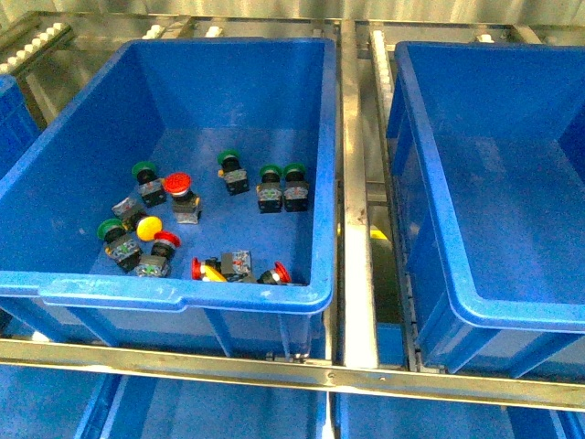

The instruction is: Pick red and yellow buttons and place in box

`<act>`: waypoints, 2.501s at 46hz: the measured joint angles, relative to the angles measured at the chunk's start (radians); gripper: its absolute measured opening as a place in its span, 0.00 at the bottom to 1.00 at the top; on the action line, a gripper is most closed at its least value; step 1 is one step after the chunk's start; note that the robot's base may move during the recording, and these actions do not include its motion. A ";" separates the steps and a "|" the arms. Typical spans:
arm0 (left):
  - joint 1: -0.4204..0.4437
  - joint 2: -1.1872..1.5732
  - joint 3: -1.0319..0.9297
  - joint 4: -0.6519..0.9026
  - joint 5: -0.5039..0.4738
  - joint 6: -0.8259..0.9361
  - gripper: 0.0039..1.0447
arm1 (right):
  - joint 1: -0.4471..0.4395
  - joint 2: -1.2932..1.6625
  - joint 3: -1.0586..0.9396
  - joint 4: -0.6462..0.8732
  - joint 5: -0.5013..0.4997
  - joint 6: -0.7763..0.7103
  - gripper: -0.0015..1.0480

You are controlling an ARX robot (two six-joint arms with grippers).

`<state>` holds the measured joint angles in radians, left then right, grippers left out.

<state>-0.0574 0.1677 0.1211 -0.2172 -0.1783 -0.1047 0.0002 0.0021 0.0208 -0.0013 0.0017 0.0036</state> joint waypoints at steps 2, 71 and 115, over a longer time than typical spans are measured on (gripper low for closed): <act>-0.016 0.204 0.098 -0.051 -0.065 -0.028 0.92 | 0.000 0.000 0.000 0.000 0.001 0.000 0.93; -0.003 2.191 1.520 0.144 0.405 0.428 0.92 | 0.000 0.000 0.000 0.000 -0.001 0.000 0.93; -0.042 2.407 1.763 0.082 0.418 0.421 0.73 | 0.000 0.000 0.000 0.000 -0.002 0.000 0.93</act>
<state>-0.0994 2.5744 1.8843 -0.1356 0.2401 0.3164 -0.0002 0.0021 0.0208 -0.0013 0.0002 0.0032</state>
